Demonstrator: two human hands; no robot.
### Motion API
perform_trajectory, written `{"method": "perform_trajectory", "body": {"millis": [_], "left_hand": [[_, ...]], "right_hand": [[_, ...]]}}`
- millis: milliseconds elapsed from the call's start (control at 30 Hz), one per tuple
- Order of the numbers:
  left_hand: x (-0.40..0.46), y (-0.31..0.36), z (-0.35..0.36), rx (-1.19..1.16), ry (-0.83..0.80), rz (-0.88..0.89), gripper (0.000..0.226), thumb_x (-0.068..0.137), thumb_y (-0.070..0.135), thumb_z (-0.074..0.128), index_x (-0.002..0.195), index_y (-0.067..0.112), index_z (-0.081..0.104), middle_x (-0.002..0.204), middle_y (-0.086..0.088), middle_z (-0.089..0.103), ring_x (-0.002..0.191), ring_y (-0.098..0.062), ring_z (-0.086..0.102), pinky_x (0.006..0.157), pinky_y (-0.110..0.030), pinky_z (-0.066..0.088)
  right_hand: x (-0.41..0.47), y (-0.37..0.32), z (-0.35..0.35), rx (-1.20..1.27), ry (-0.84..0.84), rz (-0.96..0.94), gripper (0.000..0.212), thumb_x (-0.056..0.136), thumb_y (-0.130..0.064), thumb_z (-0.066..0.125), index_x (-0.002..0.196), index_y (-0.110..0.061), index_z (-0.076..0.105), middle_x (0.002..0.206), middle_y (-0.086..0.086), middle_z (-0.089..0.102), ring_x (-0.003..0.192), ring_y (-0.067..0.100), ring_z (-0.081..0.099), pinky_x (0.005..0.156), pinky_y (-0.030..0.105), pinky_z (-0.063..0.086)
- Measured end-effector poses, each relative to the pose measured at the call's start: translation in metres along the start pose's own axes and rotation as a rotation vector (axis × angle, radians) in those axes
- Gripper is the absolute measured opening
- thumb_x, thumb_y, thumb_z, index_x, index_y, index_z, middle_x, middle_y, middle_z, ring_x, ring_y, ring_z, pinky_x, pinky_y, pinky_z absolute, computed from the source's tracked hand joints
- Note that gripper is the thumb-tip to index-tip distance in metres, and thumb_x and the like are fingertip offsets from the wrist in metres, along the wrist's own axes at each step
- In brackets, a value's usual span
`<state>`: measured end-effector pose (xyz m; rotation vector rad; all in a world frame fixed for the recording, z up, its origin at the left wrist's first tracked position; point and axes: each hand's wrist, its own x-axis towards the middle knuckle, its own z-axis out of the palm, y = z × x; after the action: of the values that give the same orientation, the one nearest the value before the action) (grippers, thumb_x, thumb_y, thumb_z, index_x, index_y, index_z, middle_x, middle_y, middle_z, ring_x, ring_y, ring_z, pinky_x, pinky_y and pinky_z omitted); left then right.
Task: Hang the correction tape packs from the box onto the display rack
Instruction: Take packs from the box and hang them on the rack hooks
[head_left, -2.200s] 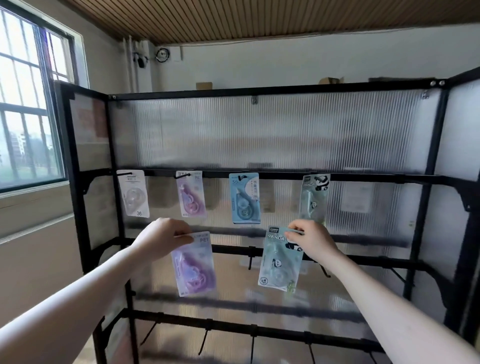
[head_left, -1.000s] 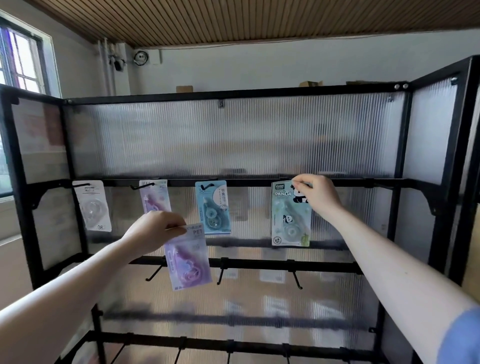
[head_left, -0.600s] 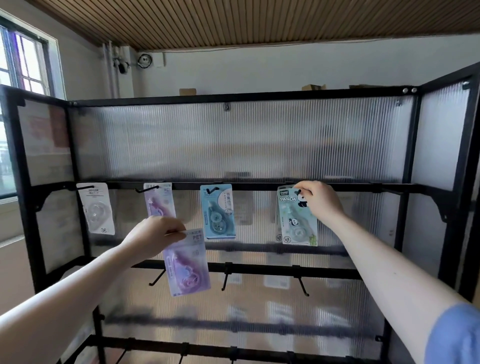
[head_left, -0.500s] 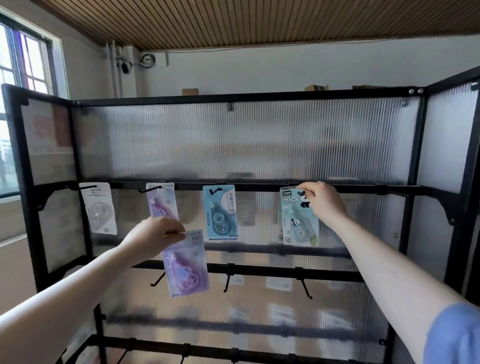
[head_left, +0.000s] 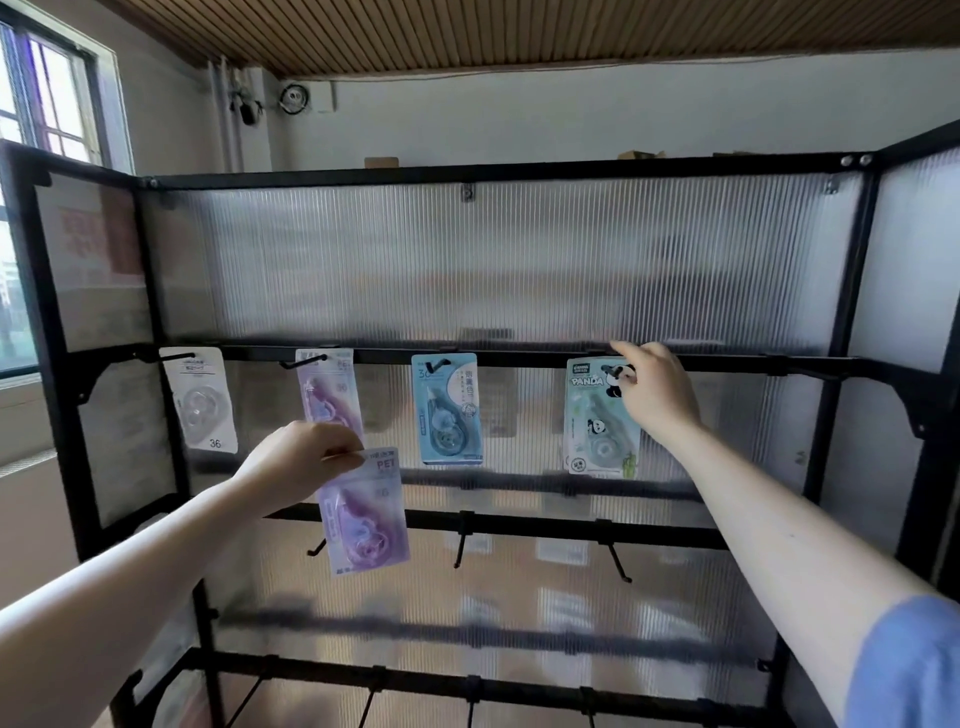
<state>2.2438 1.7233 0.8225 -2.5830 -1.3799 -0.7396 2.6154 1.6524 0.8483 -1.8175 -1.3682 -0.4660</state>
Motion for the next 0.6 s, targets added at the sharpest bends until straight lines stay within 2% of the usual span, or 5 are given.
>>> {"method": "perform_trajectory", "body": {"millis": [133,367,600], "left_hand": [[-0.002,0.006,-0.003,0.004,0.005,0.015,0.023,0.089,0.038,0.059,0.103,0.024,0.070,0.098,0.006,0.070,0.084,-0.015,0.063,0.073,-0.027,0.049],[-0.011,0.019,-0.012,0.001,0.047,0.027,0.023,0.090,0.039,0.057,0.103,0.025,0.069,0.096,0.005,0.070,0.082,-0.016,0.062,0.068,-0.027,0.048],[-0.026,0.026,-0.027,-0.015,0.081,0.020,0.021,0.089,0.037,0.059,0.100,0.024,0.071,0.095,0.006,0.070,0.081,-0.015,0.062,0.068,-0.027,0.048]], "right_hand": [[-0.012,0.000,-0.013,-0.073,0.009,-0.041,0.054,0.087,-0.005,0.055,0.139,-0.015,0.043,0.130,0.008,0.048,0.122,0.027,0.043,0.099,0.038,0.040],[-0.037,-0.001,-0.032,-0.162,0.009,-0.099,0.057,0.084,-0.011,0.060,0.138,-0.015,0.043,0.133,0.007,0.048,0.124,0.026,0.042,0.103,0.037,0.032],[-0.058,-0.010,-0.039,-0.174,-0.022,-0.197,0.056,0.083,-0.016,0.064,0.136,-0.013,0.046,0.134,0.007,0.048,0.125,0.024,0.042,0.106,0.035,0.029]]}}
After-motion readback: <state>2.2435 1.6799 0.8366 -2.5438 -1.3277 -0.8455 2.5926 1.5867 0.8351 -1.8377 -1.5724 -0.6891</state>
